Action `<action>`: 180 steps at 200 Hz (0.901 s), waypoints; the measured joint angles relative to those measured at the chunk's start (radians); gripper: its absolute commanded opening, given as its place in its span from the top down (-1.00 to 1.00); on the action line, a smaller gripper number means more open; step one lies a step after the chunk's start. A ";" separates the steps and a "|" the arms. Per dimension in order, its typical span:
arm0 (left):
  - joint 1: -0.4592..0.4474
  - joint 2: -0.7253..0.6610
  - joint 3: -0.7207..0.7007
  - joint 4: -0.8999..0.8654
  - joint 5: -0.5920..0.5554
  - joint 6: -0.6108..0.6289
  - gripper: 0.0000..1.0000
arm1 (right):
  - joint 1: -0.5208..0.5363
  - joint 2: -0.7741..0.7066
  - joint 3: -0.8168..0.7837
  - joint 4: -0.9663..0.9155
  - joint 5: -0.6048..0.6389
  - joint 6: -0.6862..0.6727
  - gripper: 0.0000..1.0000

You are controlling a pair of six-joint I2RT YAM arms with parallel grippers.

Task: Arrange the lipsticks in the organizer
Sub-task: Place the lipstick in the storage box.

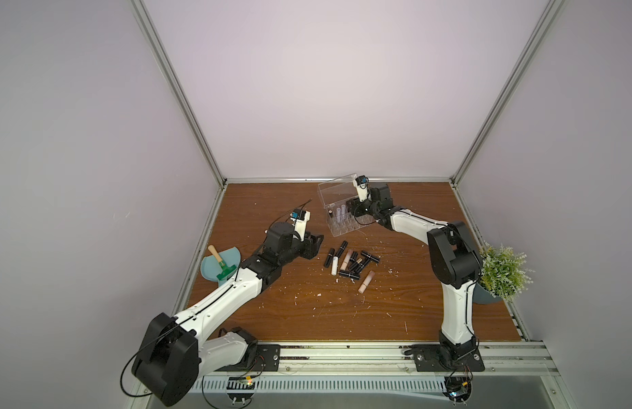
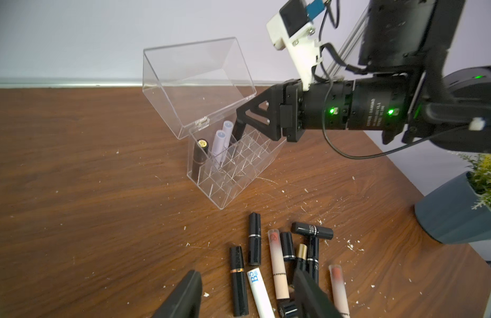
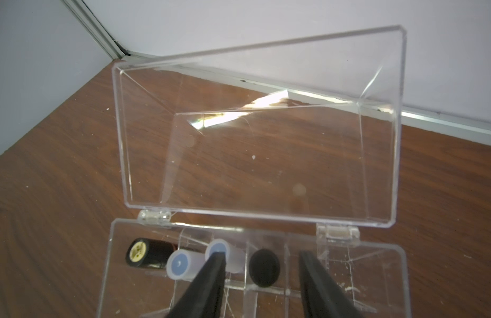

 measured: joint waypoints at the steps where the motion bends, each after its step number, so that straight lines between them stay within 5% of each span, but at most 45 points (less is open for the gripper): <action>1: 0.000 0.004 0.002 -0.002 0.000 0.000 -0.12 | 0.000 -0.001 -0.002 0.000 0.000 0.000 0.01; 95: -0.093 0.299 0.150 -0.306 -0.089 0.012 0.02 | -0.036 -0.391 -0.256 0.115 0.016 0.024 0.07; 180: -0.143 0.410 0.225 -0.389 -0.153 0.005 -0.01 | -0.097 -0.409 -0.293 0.149 -0.007 0.068 0.09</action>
